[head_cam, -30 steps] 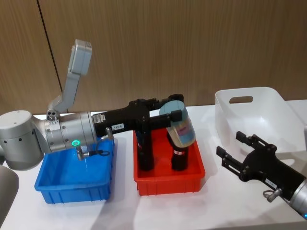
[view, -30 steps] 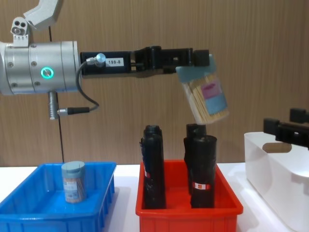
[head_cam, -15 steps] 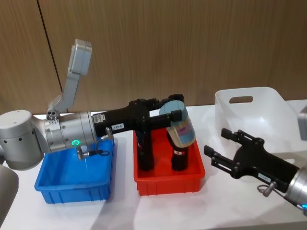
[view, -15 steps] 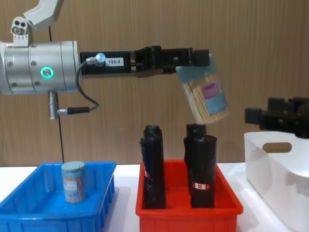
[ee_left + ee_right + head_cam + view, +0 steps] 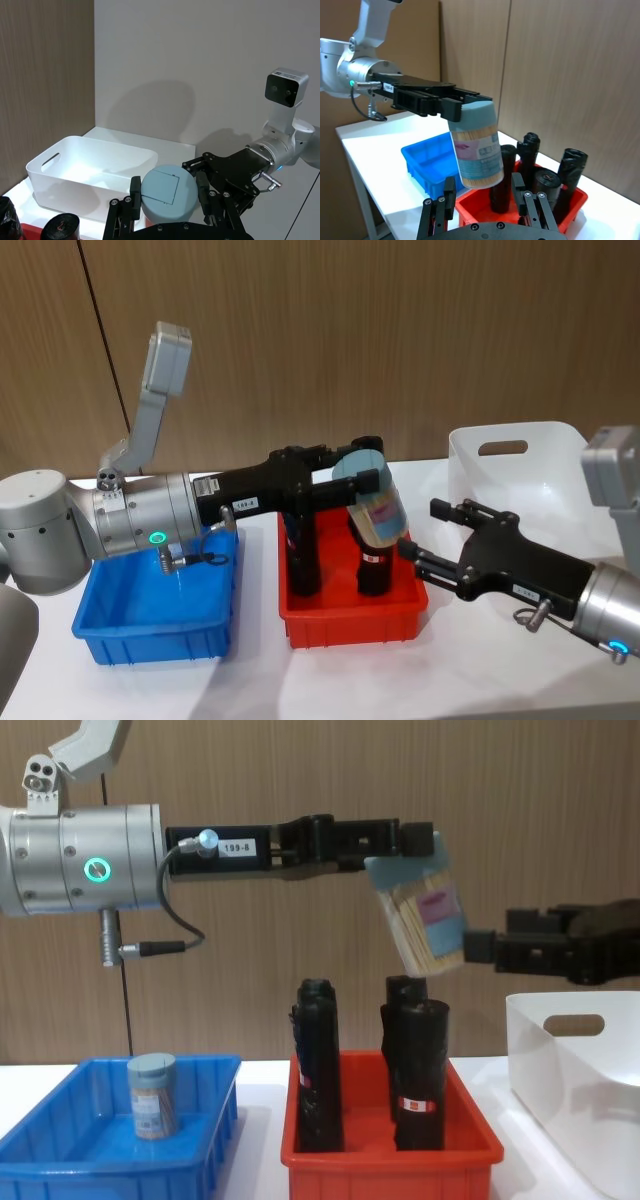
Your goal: Pick the cotton swabs from the blue box and place them into the white box.
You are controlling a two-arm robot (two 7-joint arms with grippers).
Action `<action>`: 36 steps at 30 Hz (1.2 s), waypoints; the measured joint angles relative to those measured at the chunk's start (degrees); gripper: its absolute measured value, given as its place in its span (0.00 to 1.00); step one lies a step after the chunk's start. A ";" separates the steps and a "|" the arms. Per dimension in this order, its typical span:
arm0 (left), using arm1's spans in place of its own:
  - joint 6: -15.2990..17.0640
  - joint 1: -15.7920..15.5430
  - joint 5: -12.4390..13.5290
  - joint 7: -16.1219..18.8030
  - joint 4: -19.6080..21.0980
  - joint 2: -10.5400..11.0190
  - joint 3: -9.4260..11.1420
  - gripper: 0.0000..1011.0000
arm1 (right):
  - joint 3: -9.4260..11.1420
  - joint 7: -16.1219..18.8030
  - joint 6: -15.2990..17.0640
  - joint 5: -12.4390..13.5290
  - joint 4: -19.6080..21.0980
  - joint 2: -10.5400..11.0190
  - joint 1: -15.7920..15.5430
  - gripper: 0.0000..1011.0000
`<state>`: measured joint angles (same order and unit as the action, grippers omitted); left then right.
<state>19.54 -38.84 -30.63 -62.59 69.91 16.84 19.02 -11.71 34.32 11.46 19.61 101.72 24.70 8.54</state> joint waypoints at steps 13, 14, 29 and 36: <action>0.00 0.00 0.00 0.00 0.00 0.00 0.00 0.66 | -1.26 7.17 3.02 -2.50 -2.45 -0.86 5.07 0.68; 0.00 0.00 0.00 0.00 0.00 0.00 0.00 0.66 | -1.32 7.37 3.10 -2.57 -2.56 -0.91 5.32 0.68; 0.00 0.00 0.00 0.00 0.00 0.00 -0.01 0.66 | -2.21 11.01 4.04 -4.69 -4.96 -1.34 9.23 0.68; 0.00 0.00 0.01 0.00 0.00 0.00 0.00 0.66 | -2.45 11.32 3.96 -5.26 -5.89 -1.34 10.27 0.68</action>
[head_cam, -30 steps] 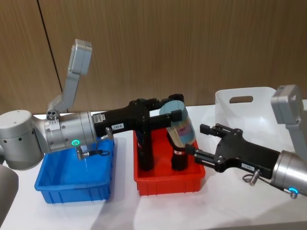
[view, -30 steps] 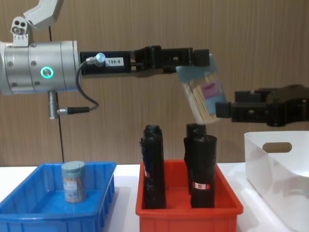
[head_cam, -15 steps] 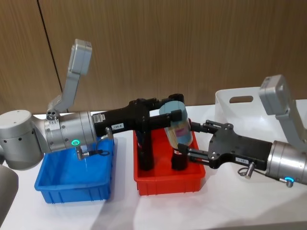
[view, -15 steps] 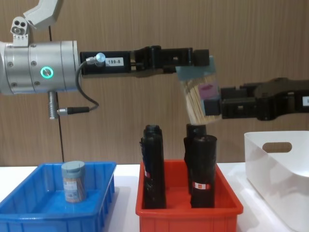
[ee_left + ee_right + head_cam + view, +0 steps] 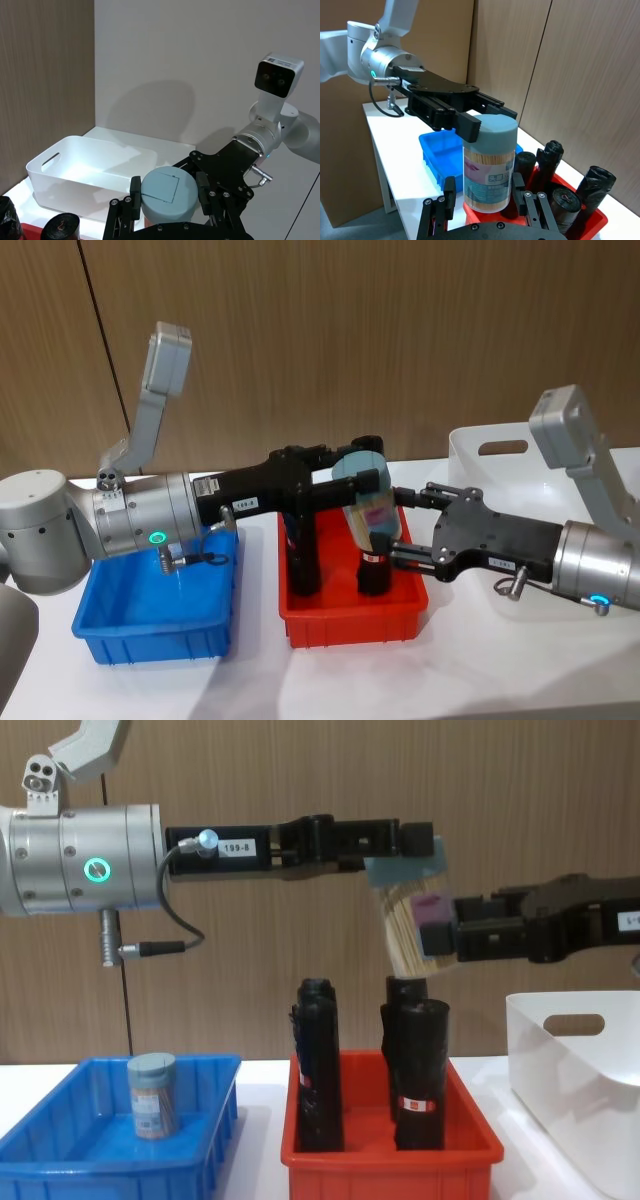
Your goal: Pick the cotton swabs from the blue box and place them into the white box.
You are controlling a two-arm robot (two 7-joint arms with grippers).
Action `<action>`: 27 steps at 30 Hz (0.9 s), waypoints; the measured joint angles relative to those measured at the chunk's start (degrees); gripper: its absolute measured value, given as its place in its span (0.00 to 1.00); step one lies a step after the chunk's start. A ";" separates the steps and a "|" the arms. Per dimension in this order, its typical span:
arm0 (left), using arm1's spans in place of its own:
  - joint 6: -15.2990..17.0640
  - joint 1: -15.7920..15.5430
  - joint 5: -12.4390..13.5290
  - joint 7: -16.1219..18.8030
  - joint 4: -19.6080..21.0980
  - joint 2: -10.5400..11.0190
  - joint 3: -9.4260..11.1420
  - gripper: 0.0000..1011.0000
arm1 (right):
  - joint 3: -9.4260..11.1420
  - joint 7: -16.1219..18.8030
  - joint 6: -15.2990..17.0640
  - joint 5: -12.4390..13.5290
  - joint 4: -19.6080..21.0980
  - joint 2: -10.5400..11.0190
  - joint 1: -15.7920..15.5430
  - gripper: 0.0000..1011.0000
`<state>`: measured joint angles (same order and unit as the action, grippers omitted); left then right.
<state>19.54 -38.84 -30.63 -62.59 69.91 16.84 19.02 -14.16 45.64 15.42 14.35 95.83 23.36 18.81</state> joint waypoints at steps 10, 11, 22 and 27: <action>0.00 0.00 0.00 0.00 0.00 0.00 0.00 0.66 | -0.26 -0.05 -0.49 -0.52 -1.63 0.17 0.88 0.68; 0.00 0.00 0.00 0.00 0.00 0.00 0.00 0.66 | -0.29 -0.06 -0.55 -0.54 -1.76 0.17 0.94 0.68; -0.01 0.00 0.02 0.06 0.00 0.00 -0.01 0.66 | -0.70 0.33 -1.19 -0.10 -3.65 0.10 1.94 0.68; -0.01 0.00 0.00 0.06 0.00 0.00 0.00 0.66 | -0.87 0.54 -1.38 0.37 -4.08 0.06 2.25 0.68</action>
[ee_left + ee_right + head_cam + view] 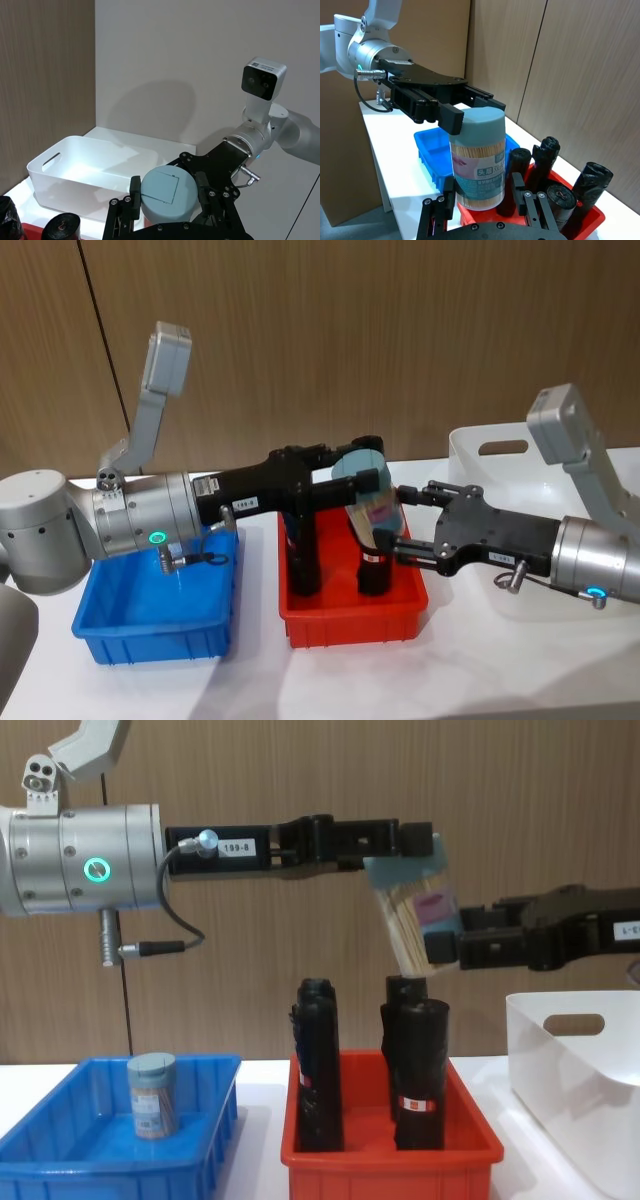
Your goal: Pick the cotton swabs from the blue box and place them into the white box.
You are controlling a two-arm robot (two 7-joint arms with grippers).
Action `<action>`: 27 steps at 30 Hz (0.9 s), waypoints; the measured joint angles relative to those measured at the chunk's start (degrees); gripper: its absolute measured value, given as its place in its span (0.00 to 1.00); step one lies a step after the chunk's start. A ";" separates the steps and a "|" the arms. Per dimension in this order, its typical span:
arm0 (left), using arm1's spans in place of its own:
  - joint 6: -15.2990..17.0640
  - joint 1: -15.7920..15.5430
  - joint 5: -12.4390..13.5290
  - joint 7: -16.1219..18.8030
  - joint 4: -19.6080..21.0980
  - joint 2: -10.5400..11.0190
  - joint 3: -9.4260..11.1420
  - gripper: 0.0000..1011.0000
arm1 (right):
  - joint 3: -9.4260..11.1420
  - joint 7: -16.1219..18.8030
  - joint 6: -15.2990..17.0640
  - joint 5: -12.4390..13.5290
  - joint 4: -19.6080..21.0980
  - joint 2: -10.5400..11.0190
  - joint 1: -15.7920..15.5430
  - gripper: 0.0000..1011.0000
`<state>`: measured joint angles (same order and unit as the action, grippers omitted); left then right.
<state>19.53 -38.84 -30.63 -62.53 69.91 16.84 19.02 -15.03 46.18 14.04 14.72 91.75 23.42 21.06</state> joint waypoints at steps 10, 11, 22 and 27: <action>0.02 0.00 -0.01 -0.04 0.00 0.00 0.01 0.66 | -0.31 0.53 -0.62 1.40 -0.49 0.01 0.50 0.68; 0.02 0.00 -0.01 -0.04 0.00 0.00 0.01 0.66 | -0.31 0.53 -0.62 1.40 -0.49 0.01 0.50 0.68; 0.03 0.00 0.00 -0.06 0.00 -0.01 0.00 0.66 | -0.79 0.77 -1.03 2.16 -1.00 -0.03 1.01 0.68; 0.02 0.00 0.00 -0.06 0.00 0.00 0.00 0.66 | -1.12 1.12 -1.13 2.47 -1.45 -0.21 1.38 0.68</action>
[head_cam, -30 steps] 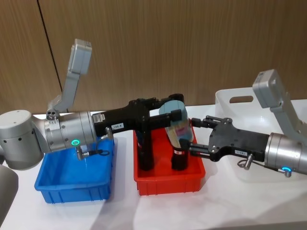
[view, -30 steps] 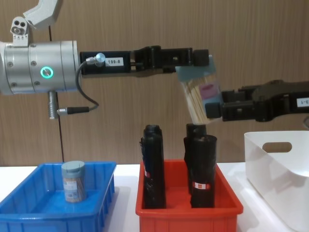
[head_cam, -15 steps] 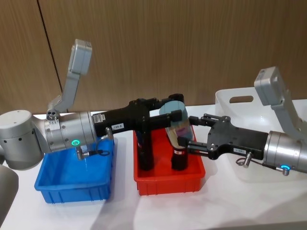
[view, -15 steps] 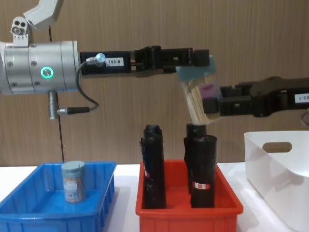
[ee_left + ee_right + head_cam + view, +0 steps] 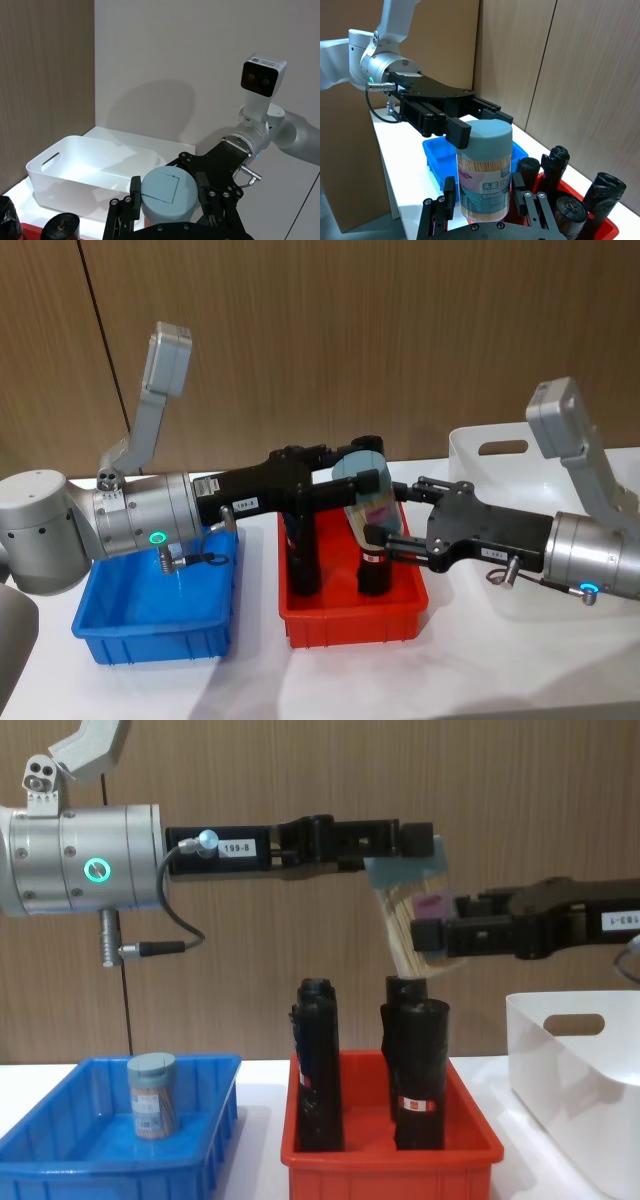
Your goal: Pick the cotton swabs from the blue box and place them into the white box.
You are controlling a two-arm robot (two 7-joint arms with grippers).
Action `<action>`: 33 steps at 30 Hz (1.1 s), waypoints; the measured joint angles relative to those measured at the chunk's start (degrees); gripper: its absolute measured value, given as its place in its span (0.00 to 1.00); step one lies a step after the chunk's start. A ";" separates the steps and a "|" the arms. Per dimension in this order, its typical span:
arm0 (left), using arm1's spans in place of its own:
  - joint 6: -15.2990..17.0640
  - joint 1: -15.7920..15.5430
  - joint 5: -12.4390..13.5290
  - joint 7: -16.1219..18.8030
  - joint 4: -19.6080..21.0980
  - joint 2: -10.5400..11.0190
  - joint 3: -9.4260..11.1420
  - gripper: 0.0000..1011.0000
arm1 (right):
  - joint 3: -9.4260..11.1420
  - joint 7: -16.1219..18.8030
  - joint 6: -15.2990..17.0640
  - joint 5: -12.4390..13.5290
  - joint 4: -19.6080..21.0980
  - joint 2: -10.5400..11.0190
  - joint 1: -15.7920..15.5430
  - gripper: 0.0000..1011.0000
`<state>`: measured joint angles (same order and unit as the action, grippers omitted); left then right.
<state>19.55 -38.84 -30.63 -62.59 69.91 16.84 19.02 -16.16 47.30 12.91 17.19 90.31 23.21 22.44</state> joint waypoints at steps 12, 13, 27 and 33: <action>-0.01 0.00 0.00 -0.02 0.00 0.00 0.00 0.66 | -0.77 0.79 -0.31 0.33 -0.85 -0.49 0.85 0.68; -0.01 0.00 0.00 -0.02 0.00 0.00 0.00 0.66 | -0.88 0.86 -0.41 0.41 -0.93 -0.53 0.95 0.68; -0.01 0.00 0.00 -0.03 0.00 0.00 0.01 0.66 | -1.57 1.76 -1.28 1.40 -1.34 -0.68 1.43 0.87; -0.01 0.00 0.01 -0.01 0.00 0.00 0.01 0.66 | -1.78 1.99 -1.55 1.95 -1.42 -0.61 1.55 0.99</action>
<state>19.54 -38.84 -30.62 -62.60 69.91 16.84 19.03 -17.94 49.29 11.35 19.14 88.89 22.60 23.99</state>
